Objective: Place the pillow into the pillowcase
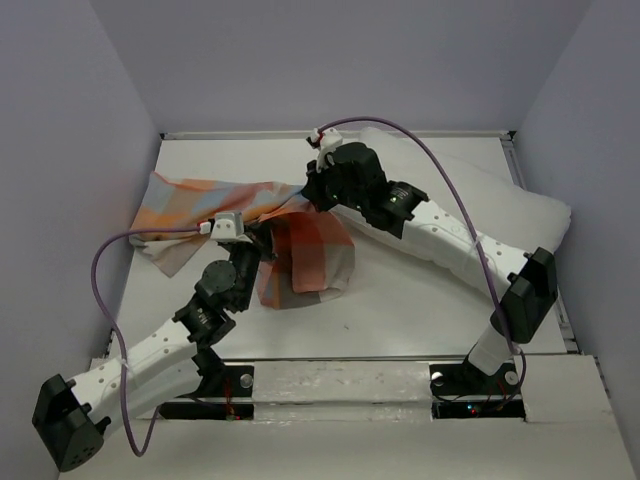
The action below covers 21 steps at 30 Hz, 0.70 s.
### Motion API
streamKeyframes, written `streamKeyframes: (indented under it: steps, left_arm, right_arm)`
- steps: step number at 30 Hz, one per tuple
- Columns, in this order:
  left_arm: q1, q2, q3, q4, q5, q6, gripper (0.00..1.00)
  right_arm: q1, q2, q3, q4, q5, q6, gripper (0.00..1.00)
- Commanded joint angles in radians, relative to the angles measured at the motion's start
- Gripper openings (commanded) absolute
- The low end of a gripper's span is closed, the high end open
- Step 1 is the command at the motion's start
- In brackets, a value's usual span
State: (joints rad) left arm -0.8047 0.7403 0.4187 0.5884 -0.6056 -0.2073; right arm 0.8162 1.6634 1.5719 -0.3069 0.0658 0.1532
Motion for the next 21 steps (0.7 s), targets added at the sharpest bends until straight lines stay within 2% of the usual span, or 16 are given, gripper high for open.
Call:
streamKeyframes:
  steps: [1,7,10,11,12,13,16,18,21]
  left_arm:
    - [0.007,-0.088,0.054,-0.130,-0.005,-0.017,0.00]
    - [0.007,-0.127,0.149,-0.242,0.027,-0.029,0.00]
    - [0.007,-0.070,0.175,-0.248,0.093,-0.032,0.00]
    - [0.007,-0.030,0.186,-0.234,0.142,-0.035,0.00]
    - [0.007,-0.009,0.192,-0.228,0.161,-0.037,0.00]
    - [0.007,0.014,0.202,-0.208,0.190,-0.038,0.00]
    - [0.007,0.091,0.229,-0.182,0.220,-0.041,0.00]
    - [0.007,0.123,0.258,-0.170,0.247,-0.041,0.00]
    - [0.007,0.204,0.305,-0.165,0.263,-0.040,0.00]
  right_arm:
    - [-0.042,0.039,0.100,-0.009,0.045,-0.064,0.00]
    - [-0.051,0.029,0.145,-0.012,0.085,-0.080,0.00]
    - [-0.071,0.032,0.136,-0.031,0.091,-0.072,0.00]
    - [-0.089,0.033,0.113,-0.037,0.085,-0.060,0.04]
    - [-0.100,0.029,0.097,-0.040,0.071,-0.057,0.12]
    - [-0.126,0.015,0.080,-0.044,0.036,-0.053,0.37]
    - [-0.178,-0.031,0.028,-0.067,0.008,-0.047,0.80]
    - [-0.256,-0.086,0.017,-0.075,-0.066,-0.044,0.88]
    - [-0.375,-0.120,0.031,-0.118,-0.162,-0.038,0.94]
